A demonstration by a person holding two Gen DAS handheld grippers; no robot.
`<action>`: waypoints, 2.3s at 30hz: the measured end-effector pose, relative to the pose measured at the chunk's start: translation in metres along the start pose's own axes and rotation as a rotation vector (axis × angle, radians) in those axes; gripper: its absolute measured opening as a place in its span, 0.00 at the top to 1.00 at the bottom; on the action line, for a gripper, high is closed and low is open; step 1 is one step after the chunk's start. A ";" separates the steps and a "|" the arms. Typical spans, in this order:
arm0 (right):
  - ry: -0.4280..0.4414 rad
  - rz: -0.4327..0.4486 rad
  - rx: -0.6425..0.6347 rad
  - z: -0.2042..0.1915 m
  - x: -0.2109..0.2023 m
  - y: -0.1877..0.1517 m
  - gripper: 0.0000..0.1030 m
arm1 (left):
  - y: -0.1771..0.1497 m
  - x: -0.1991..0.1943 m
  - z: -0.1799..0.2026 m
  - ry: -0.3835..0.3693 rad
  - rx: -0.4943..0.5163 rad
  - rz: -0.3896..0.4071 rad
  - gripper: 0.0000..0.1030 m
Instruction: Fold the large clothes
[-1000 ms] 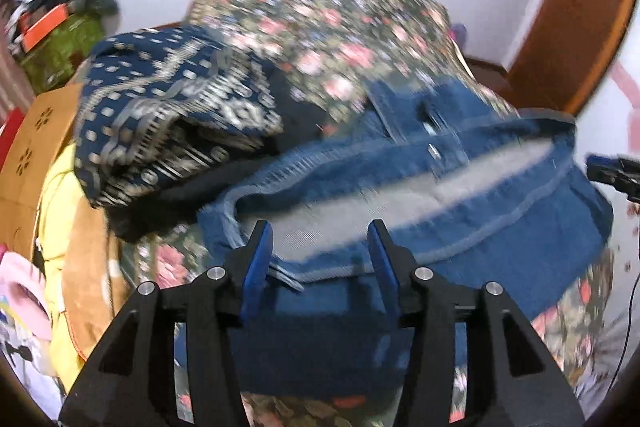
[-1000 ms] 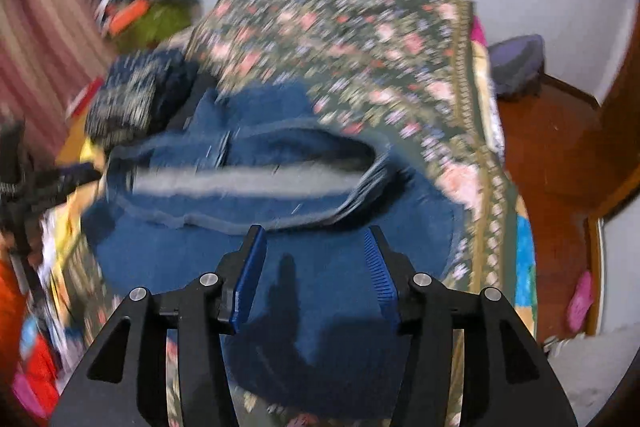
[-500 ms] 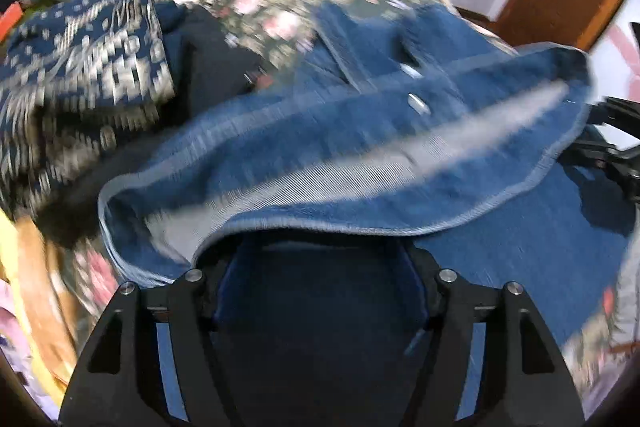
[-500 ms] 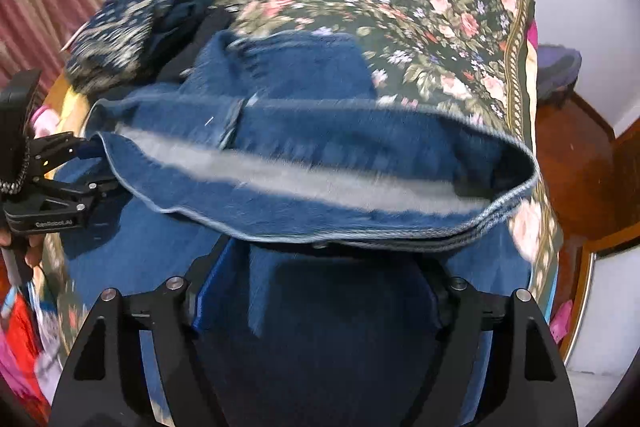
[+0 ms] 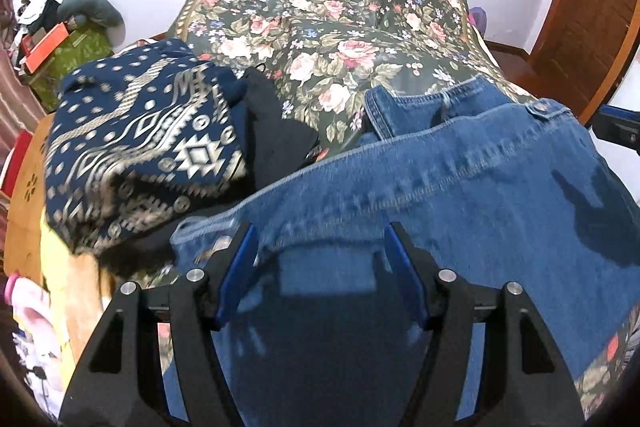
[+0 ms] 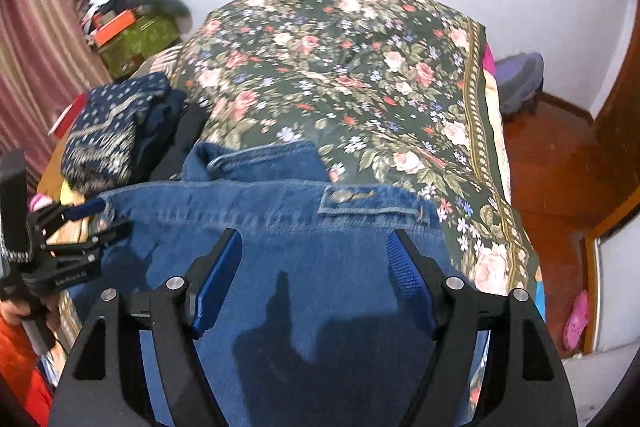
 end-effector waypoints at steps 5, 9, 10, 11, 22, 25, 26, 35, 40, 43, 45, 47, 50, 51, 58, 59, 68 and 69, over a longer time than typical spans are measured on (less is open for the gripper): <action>0.005 0.046 -0.067 -0.021 -0.024 -0.014 0.30 | -0.021 -0.034 -0.005 0.004 -0.039 0.039 0.36; 0.002 0.053 -0.124 -0.040 -0.029 -0.029 0.30 | -0.041 -0.058 -0.016 0.006 -0.098 0.060 0.36; 0.001 0.047 -0.136 -0.044 -0.029 -0.035 0.30 | -0.049 -0.065 -0.022 0.009 -0.128 0.067 0.36; 0.001 0.041 -0.145 -0.047 -0.027 -0.039 0.30 | -0.057 -0.070 -0.027 0.010 -0.154 0.071 0.36; -0.044 -0.056 -0.194 -0.060 0.000 -0.085 0.30 | -0.143 -0.084 -0.085 0.025 -0.447 0.075 0.36; -0.078 -0.036 -0.220 -0.063 -0.003 -0.088 0.30 | -0.164 -0.075 -0.098 -0.067 -0.614 0.083 0.36; -0.080 -0.035 -0.218 -0.064 -0.004 -0.089 0.30 | -0.169 -0.069 -0.101 -0.107 -0.664 0.076 0.36; -0.073 -0.009 -0.198 -0.063 -0.004 -0.092 0.28 | -0.170 -0.026 -0.097 -0.476 -0.949 0.068 0.36; -0.069 -0.007 -0.194 -0.065 -0.004 -0.092 0.27 | -0.160 0.003 -0.096 -0.506 -1.009 0.055 0.35; -0.062 -0.011 -0.191 -0.066 -0.004 -0.092 0.27 | -0.148 0.008 -0.093 -0.467 -0.963 0.081 0.31; -0.068 -0.016 -0.193 -0.067 -0.004 -0.092 0.27 | -0.145 0.012 -0.085 -0.467 -0.947 0.090 0.20; -0.067 -0.018 -0.191 -0.067 -0.005 -0.093 0.27 | -0.150 0.015 -0.082 -0.454 -0.979 0.090 0.15; -0.062 -0.012 -0.189 -0.066 -0.008 -0.095 0.27 | -0.151 0.014 -0.081 -0.470 -1.002 0.096 0.15; -0.061 -0.008 -0.190 -0.066 -0.009 -0.095 0.27 | -0.153 0.013 -0.081 -0.474 -1.025 0.090 0.15; -0.061 0.013 -0.190 -0.065 -0.009 -0.096 0.26 | -0.153 0.016 -0.088 -0.442 -1.035 0.082 0.15; -0.062 0.013 -0.190 -0.065 -0.008 -0.096 0.26 | -0.151 0.017 -0.091 -0.430 -1.029 0.088 0.15; 0.002 -0.049 -0.148 -0.070 -0.010 -0.084 0.26 | -0.103 0.000 -0.086 -0.233 -0.836 0.130 0.57; 0.029 -0.049 -0.128 -0.071 -0.012 -0.079 0.26 | -0.099 -0.007 -0.083 -0.205 -0.811 0.145 0.64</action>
Point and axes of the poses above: each gripper's, at about its wrist camera, not at the fingertips, and x roughly the way its jaws point, z to its right, y to its top, the point moved 6 cm from there along x, roughly the way its jaws point, and after that the axes turned 10 degrees about -y, right-handed, at the moved point
